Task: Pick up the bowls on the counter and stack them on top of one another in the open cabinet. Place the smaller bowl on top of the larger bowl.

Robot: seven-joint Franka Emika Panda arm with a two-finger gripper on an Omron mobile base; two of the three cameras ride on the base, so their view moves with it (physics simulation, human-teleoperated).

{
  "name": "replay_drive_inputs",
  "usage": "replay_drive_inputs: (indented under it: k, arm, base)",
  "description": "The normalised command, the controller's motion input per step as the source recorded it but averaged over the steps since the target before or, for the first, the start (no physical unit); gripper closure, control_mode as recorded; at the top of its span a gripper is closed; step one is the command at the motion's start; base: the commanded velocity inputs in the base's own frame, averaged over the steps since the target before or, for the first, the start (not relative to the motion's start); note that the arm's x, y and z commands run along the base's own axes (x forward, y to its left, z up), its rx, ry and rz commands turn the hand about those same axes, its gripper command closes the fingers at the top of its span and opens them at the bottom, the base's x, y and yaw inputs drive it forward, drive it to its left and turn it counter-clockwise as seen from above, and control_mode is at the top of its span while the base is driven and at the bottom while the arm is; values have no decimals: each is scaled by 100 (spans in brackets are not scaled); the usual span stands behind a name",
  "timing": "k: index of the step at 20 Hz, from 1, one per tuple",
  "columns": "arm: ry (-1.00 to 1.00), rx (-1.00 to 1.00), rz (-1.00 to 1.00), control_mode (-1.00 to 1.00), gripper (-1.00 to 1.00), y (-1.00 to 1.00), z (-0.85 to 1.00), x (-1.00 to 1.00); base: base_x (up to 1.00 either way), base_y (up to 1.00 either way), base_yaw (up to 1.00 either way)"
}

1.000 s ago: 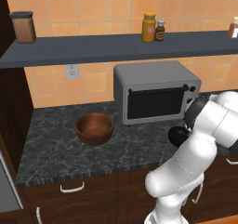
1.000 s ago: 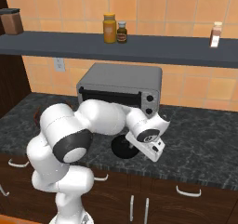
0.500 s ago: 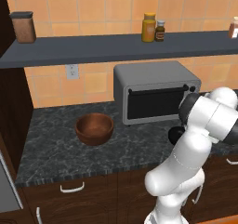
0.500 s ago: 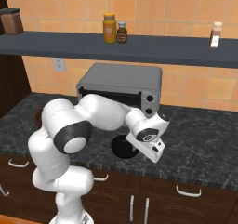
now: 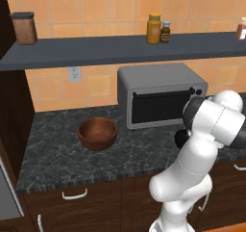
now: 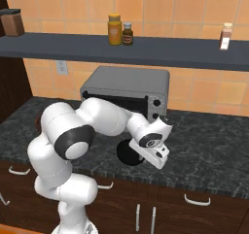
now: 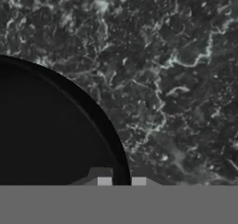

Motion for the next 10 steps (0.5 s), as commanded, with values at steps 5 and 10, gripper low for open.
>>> replay_drive_inputs:
  k: [5, 10]
  arm:
    - [-10, 0, -5, -100, 100, 8, 63, -55]
    - [-6, 0, -8, -100, 100, 60, 66, -49]
  base:
    - [0, 0, 0]
    - [0, 0, 0]
